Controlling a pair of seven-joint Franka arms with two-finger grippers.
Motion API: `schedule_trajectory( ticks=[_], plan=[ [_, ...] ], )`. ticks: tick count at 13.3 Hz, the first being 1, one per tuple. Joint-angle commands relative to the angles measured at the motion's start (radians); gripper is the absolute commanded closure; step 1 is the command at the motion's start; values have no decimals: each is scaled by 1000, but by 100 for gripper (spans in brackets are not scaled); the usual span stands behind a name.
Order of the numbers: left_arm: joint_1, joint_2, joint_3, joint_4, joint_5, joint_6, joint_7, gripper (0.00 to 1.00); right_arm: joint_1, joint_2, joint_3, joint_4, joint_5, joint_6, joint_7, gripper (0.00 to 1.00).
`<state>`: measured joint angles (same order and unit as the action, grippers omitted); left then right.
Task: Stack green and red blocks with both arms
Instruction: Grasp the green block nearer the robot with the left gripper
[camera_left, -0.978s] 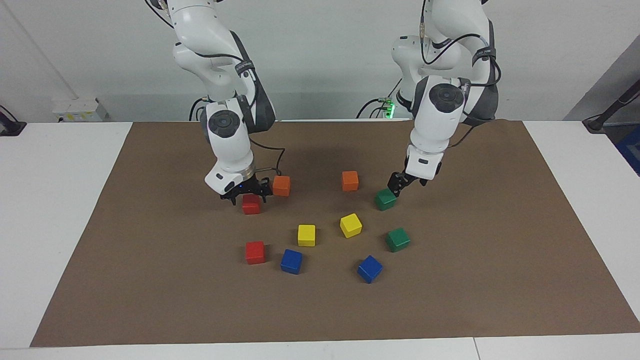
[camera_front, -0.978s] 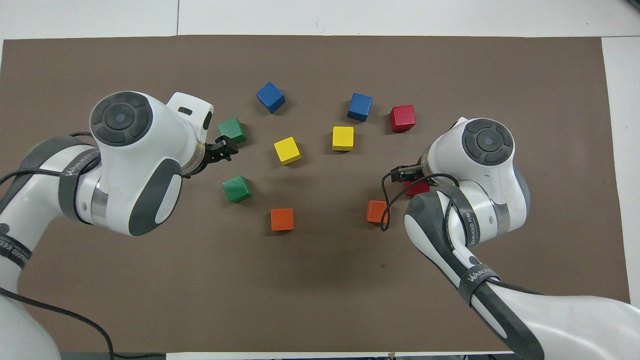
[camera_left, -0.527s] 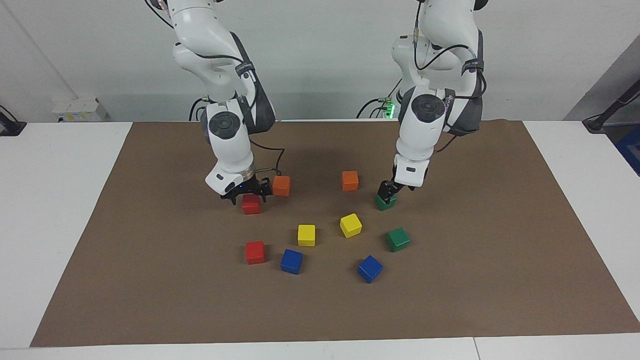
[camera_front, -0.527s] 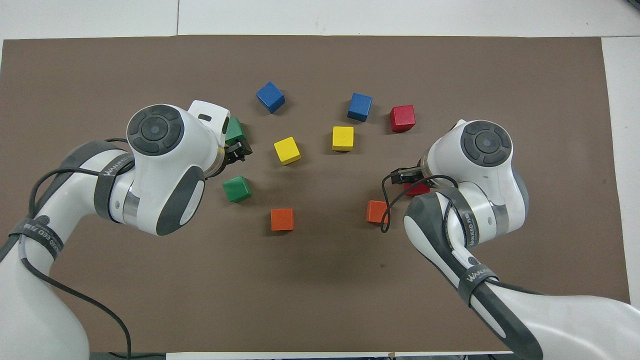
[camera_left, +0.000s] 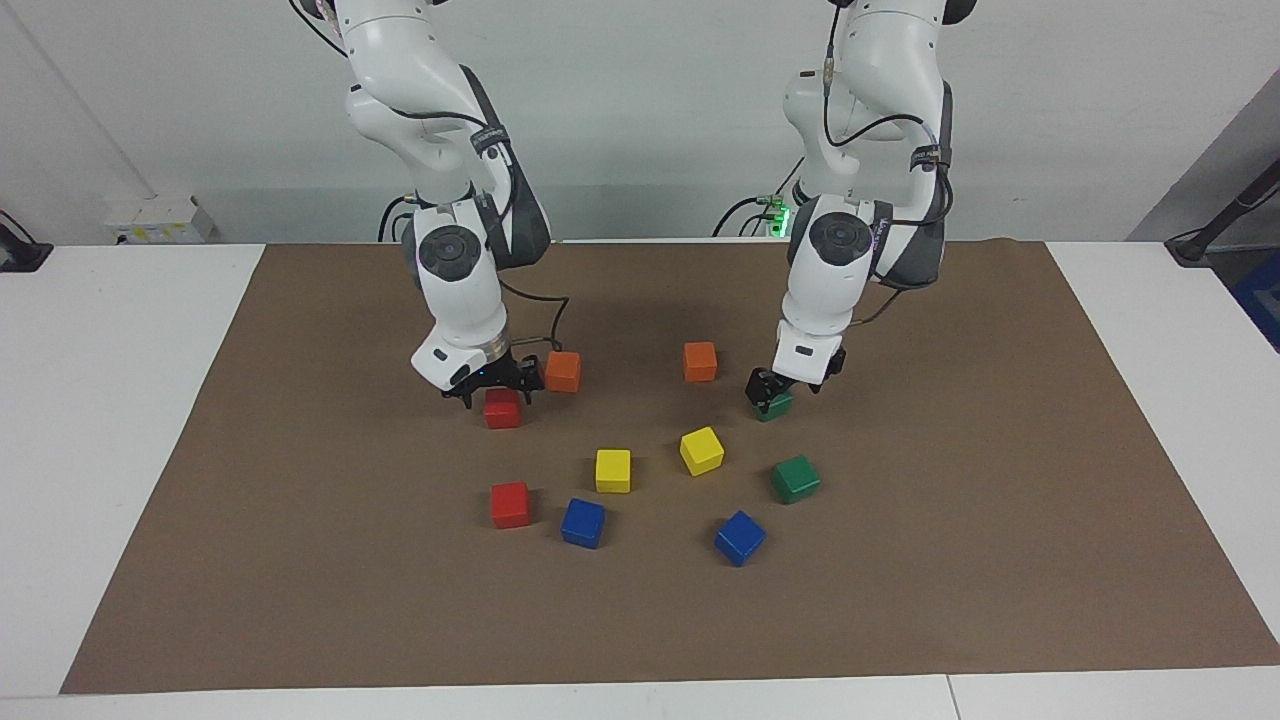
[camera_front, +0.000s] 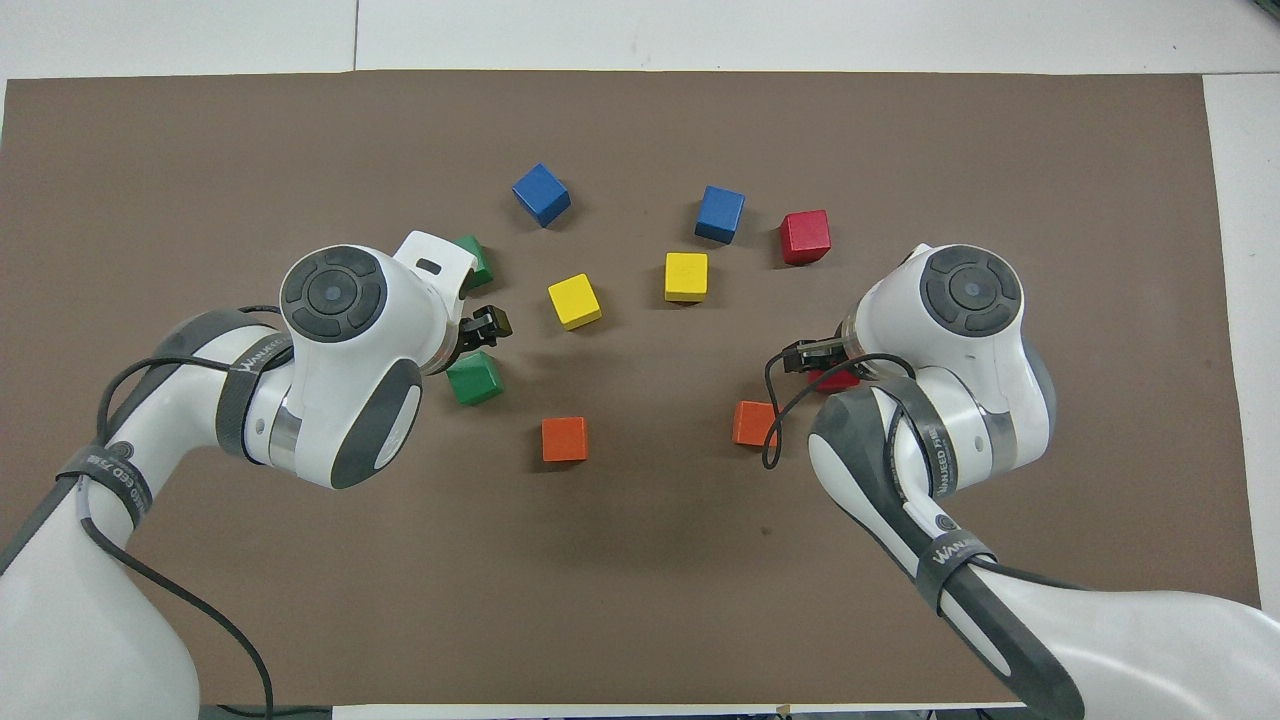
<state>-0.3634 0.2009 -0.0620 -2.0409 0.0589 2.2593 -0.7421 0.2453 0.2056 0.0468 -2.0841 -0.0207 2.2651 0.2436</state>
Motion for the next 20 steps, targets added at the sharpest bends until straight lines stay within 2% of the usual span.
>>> schedule_trajectory(
  ticks=[1, 7, 15, 16, 17, 18, 20],
  plan=[
    [-32, 11, 13, -35, 18, 57, -10, 0, -12, -6, 4, -28, 5, 36, -1, 0],
    [-32, 22, 13, -82, 18, 109, 1, 0, -12, -3, 4, -68, 7, 96, 0, 0],
    [-58, 17, 11, -104, 15, 114, -40, 0, -12, 11, 4, -71, 5, 99, 8, 2],
    [-58, 17, 11, -104, 15, 114, -40, 0, -12, 11, 4, -71, 5, 99, 9, 17],
    [-58, 15, 11, -107, 15, 112, -40, 0, -12, 11, 4, -70, 7, 97, 9, 48],
    [-58, 15, 11, -110, 15, 114, -40, 5, -12, 9, 4, -71, 5, 97, -1, 99],
    [-58, 14, 11, -108, 15, 106, -46, 70, -9, 14, 4, -57, 5, 94, 16, 100]
  ],
)
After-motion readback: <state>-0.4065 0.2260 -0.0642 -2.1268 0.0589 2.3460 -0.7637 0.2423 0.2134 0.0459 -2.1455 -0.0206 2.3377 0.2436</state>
